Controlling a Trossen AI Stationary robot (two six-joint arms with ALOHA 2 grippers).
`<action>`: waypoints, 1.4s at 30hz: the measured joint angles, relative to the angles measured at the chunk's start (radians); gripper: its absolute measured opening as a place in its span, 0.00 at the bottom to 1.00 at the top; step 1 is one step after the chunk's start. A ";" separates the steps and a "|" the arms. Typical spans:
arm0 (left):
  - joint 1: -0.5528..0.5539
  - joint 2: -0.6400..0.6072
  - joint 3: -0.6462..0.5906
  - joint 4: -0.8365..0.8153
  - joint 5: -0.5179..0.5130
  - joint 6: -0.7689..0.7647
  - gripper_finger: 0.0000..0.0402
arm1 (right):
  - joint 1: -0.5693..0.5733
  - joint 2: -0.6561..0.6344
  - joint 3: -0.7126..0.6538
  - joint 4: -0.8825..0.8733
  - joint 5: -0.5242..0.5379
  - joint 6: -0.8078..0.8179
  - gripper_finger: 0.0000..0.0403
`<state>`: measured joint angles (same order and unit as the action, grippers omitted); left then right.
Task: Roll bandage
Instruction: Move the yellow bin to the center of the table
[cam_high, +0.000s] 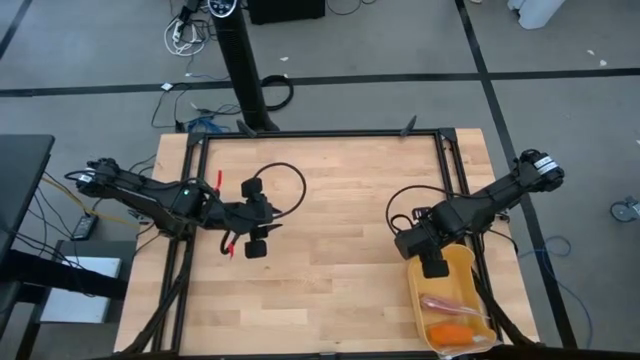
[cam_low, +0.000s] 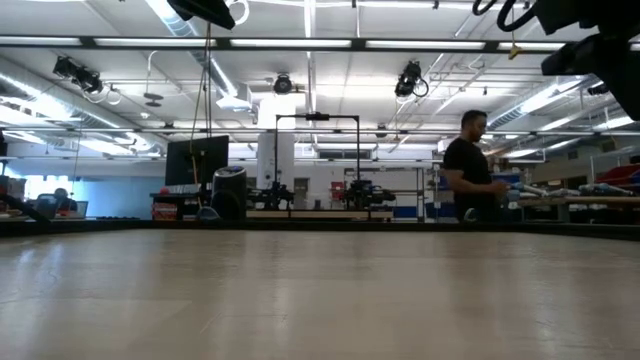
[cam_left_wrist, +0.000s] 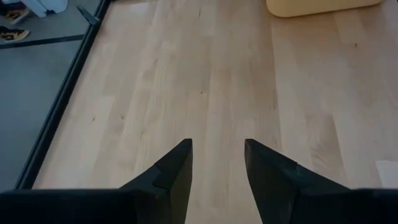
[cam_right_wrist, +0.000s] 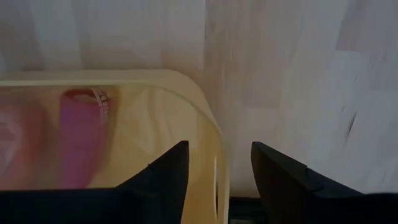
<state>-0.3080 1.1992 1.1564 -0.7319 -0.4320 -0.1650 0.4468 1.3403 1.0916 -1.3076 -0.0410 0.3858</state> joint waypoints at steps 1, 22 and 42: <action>0.000 0.000 0.000 0.000 0.000 0.000 0.38 | 0.002 -0.001 -0.006 0.010 0.000 -0.010 0.43; -0.003 0.007 0.000 -0.023 0.078 -0.018 0.36 | -0.185 -0.001 -0.078 0.241 0.037 -0.214 0.02; -0.003 0.007 -0.098 0.061 0.078 -0.021 0.36 | -0.495 0.155 -0.040 0.648 0.052 -0.706 0.01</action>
<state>-0.3107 1.2064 1.0589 -0.6707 -0.3538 -0.1856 -0.0478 1.4950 1.0514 -0.6593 0.0109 -0.3206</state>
